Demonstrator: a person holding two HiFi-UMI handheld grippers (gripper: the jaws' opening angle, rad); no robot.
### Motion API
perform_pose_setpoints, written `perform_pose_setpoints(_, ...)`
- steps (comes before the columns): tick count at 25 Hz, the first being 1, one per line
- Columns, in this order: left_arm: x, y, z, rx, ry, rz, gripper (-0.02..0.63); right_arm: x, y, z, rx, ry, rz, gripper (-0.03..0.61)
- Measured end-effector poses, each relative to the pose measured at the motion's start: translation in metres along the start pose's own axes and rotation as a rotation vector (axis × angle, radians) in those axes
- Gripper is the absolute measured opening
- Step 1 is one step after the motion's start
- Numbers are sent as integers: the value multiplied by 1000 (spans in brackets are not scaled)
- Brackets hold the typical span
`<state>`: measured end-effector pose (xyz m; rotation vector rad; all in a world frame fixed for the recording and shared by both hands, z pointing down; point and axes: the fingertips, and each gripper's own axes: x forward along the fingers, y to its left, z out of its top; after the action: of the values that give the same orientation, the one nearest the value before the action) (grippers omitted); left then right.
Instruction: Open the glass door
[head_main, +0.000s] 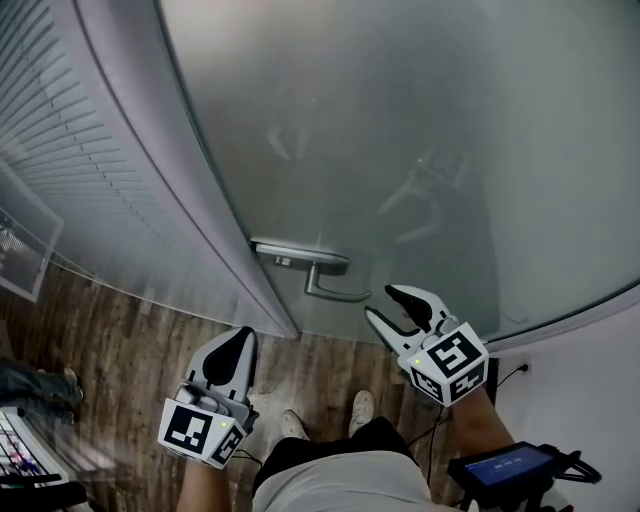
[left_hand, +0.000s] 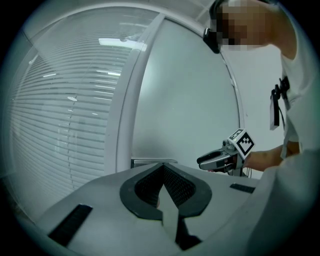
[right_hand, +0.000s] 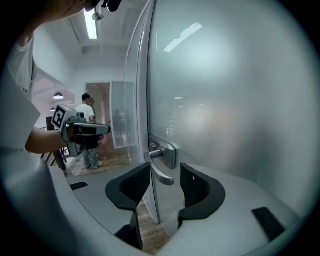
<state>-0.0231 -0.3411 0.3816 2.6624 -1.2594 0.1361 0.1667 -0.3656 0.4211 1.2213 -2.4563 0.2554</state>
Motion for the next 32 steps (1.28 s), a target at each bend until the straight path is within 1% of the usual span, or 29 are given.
perform_pose_setpoints(6,6,5,-15,-22,21,37,0,27,-5,-25,-43,73,63,172)
perform_pose_setpoints(12,2,8,-20,-44,34,51,0,34,-1,-38,-102,142,58,170)
perform_pose_setpoints(17,5,7,-17,-41,29,42,0,36,3,-36,-86,138,78,167)
perform_pose_setpoints(18,5,7,-16,-40,27,41,0,36,3,-35,-83,135,78,163)
perform_pose_setpoints(20,4,7,-15,-41,27,40,0,36,2,-34,-69,130,75,132)
perform_pose_setpoints(23,3,6,-15,-44,27,36,0,36,1,-34,-31,128,73,130)
perform_pose_setpoints(29,4,7,-20,-46,29,28,0,41,0,-39,-20,125,46,130)
perform_pose_setpoints(32,5,6,-21,-42,24,23,0,45,-2,-43,-20,113,10,132)
